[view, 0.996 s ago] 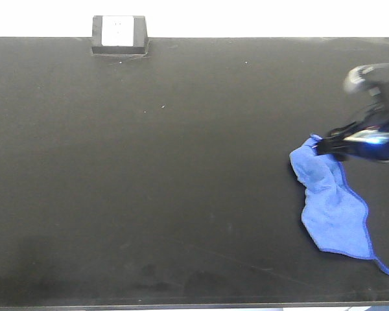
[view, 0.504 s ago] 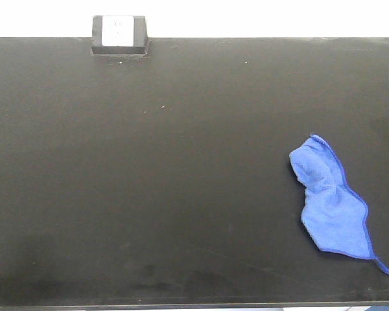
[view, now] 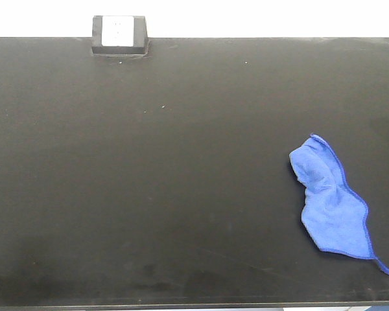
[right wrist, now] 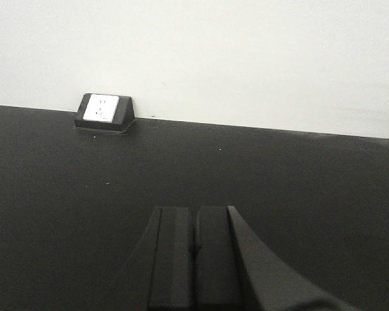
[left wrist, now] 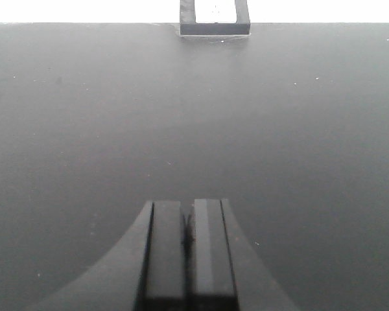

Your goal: Wipe right workspace with blue cloth

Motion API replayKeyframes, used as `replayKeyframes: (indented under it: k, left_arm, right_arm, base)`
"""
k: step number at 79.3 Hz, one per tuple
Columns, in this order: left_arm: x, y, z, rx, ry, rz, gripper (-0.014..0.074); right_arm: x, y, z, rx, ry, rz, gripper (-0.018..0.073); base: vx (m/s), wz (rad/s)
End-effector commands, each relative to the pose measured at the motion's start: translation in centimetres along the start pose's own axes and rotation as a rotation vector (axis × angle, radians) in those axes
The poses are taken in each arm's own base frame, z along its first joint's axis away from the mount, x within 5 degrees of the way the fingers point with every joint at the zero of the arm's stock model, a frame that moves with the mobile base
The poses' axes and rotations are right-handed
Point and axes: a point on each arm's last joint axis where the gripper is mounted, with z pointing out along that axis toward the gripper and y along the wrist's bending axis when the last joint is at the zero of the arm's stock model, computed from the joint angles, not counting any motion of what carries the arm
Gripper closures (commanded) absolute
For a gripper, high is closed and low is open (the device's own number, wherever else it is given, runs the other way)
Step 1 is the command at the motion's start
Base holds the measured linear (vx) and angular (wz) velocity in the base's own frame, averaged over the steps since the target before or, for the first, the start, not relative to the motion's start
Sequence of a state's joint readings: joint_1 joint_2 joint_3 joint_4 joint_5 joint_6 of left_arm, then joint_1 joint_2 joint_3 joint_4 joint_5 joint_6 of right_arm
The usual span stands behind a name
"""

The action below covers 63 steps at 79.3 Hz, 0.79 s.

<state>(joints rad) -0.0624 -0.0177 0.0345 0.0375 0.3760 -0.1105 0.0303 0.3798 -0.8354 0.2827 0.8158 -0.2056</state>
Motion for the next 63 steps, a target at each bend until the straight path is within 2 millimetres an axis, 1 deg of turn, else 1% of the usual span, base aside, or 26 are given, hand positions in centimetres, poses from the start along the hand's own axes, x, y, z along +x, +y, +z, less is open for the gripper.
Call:
replayKeyframes:
  k: [1, 23, 28, 34, 40, 42, 43, 44, 50, 52, 53, 55, 56, 57, 59, 63]
  left_arm:
    - [-1.6, -0.2, -0.4, 0.018, -0.120, -0.001, 0.0603]
    - [-1.6, -0.2, -0.4, 0.018, -0.120, -0.001, 0.0603]
    - [-1.6, -0.2, -0.4, 0.018, -0.120, -0.001, 0.0603]
    - [-1.6, -0.2, -0.4, 0.018, -0.120, -0.001, 0.0603]
    - [-1.6, -0.2, -0.4, 0.018, -0.120, -0.001, 0.0603]
    - [-1.6, -0.2, -0.4, 0.018, -0.120, -0.001, 0.0603]
    - [-1.6, -0.2, -0.4, 0.018, -0.120, -0.001, 0.0603]
    - [-1.6, -0.2, -0.4, 0.018, -0.120, -0.001, 0.0603]
    - [-1.6, -0.2, -0.4, 0.018, -0.120, -0.001, 0.0603]
    - [-1.6, -0.2, -0.4, 0.018, -0.120, -0.001, 0.0603]
    - [-1.6, -0.2, -0.4, 0.018, -0.120, -0.001, 0.0603]
    - [-1.6, -0.2, -0.4, 0.018, -0.120, -0.001, 0.0603]
    - [-1.6, -0.2, -0.4, 0.018, -0.120, -0.001, 0.0603]
    - [-1.6, -0.2, -0.4, 0.018, -0.120, -0.001, 0.0603]
    - [-1.6, -0.2, -0.4, 0.018, -0.120, -0.001, 0.0603]
    - [-1.6, -0.2, -0.4, 0.017, -0.120, 0.000, 0.0603]
  right_arm:
    - [-1.3, 0.0, -0.2, 0.010, -0.088, 0.007, 0.0566]
    - [-1.2, 0.0, -0.1, 0.008, -0.082, 0.012, 0.0564]
    - [-0.8, -0.3, 0.3, 0.029, -0.087, -0.002, 0.0564]
    - [0.2, -0.6, 0.4, 0.066, -0.154, -0.015, 0.0564]
    - [2.0, -1.0, 0.4, 0.104, -0.241, -0.029, 0.0564]
    - [3.2, -1.2, 0.7, 0.122, -0.276, -0.029, 0.0564]
    - [3.7, -1.2, 0.5, 0.128, -0.302, -0.029, 0.0564]
    - [4.0, -1.3, 0.5, 0.131, -0.311, -0.028, 0.0564]
    - [7.0, -1.5, 1.0, 0.151, -0.378, -0.012, 0.0564]
    - [8.3, -1.7, 1.2, 0.156, -0.396, -0.001, 0.0564]
    - [9.3, -1.7, 1.5, 0.158, -0.404, 0.010, 0.0564]
    - [9.9, -1.8, 1.6, 0.160, -0.416, 0.021, 0.0564]
    - [10.9, -1.9, 1.9, 0.161, -0.413, 0.029, 0.0564]
    - [11.2, -1.9, 2.0, 0.161, -0.414, 0.034, 0.0564]
    - [12.5, -2.1, 2.6, 0.165, -0.402, 0.052, 0.0564]
    - [14.0, -2.4, 3.8, 0.168, -0.361, 0.089, 0.0564]
  base:
    - [0.00, 0.00]
    - [0.00, 0.00]
    - [0.00, 0.00]
    - [0.00, 0.00]
    - [0.00, 0.00]
    - [0.00, 0.00]
    - [0.00, 0.00]
    - [0.00, 0.00]
    - [0.00, 0.00]
    - [0.00, 0.00]
    - [0.00, 0.00]
    - [0.00, 0.00]
    - [0.00, 0.00]
    - [0.00, 0.00]
    - [0.00, 0.00]
    - [0.00, 0.00]
